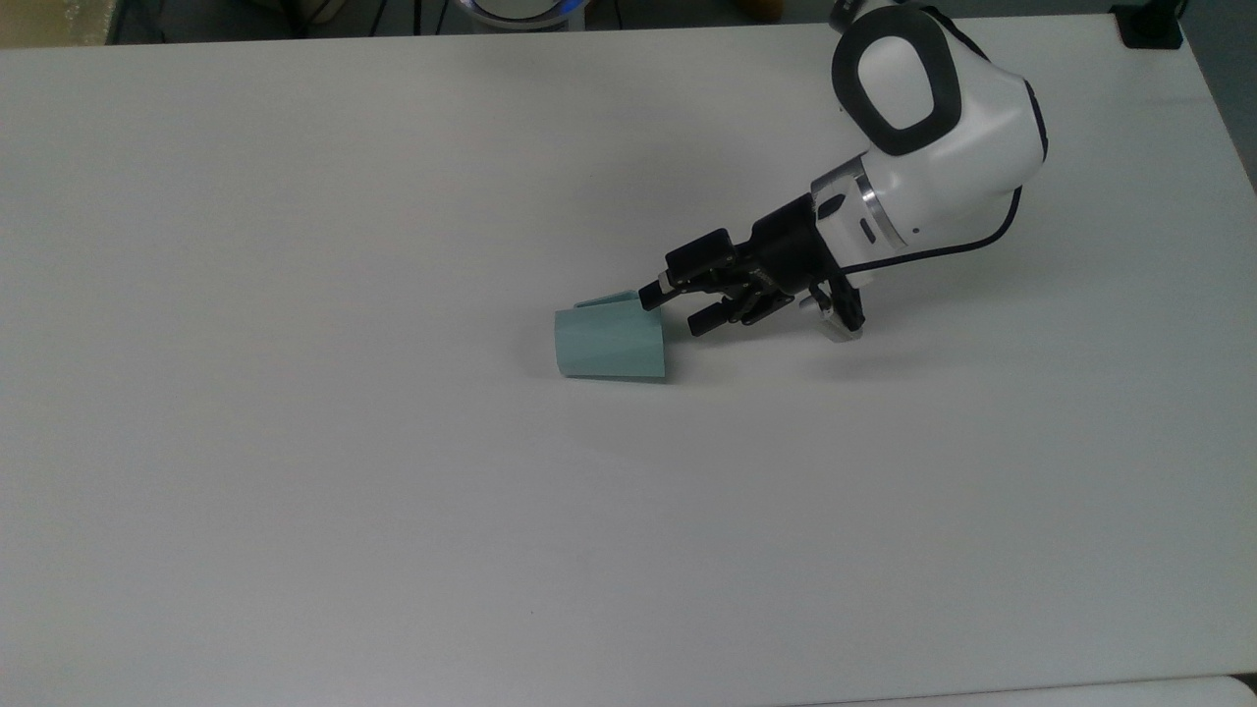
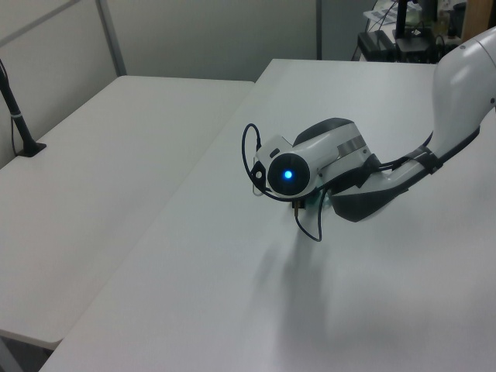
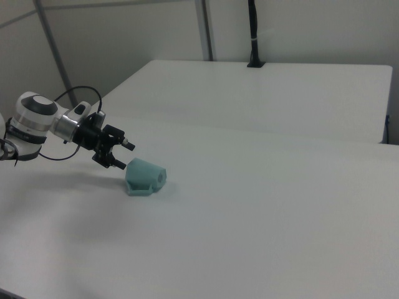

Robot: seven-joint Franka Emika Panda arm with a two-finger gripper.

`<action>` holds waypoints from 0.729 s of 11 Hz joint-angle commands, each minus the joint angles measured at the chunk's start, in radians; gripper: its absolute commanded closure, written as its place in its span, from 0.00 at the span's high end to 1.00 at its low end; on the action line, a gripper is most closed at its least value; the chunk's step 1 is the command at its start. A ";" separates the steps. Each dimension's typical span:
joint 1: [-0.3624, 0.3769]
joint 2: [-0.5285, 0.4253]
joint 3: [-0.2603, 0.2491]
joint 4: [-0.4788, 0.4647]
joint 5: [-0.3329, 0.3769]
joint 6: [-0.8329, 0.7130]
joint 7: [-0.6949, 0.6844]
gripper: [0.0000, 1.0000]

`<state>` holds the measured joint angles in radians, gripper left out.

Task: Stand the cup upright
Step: 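Move the gripper down and sideways toward the teal cup's base, then close the gripper on the base of the lying teal cup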

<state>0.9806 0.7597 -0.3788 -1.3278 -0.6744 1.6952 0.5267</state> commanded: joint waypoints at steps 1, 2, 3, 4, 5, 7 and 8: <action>0.004 0.001 -0.032 -0.040 -0.020 0.001 0.018 1.00; 0.004 0.001 -0.032 -0.044 -0.019 -0.008 0.019 1.00; 0.004 0.000 -0.034 -0.050 -0.016 -0.017 0.024 0.88; 0.004 0.001 -0.032 -0.050 -0.014 -0.026 0.060 0.59; 0.006 0.001 -0.032 -0.056 -0.014 -0.026 0.074 0.27; 0.006 0.000 -0.032 -0.068 -0.014 -0.025 0.066 0.00; 0.006 0.001 -0.032 -0.074 -0.014 -0.014 0.075 0.00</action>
<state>0.9731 0.7733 -0.4034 -1.3739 -0.6779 1.6845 0.5754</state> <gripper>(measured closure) 0.718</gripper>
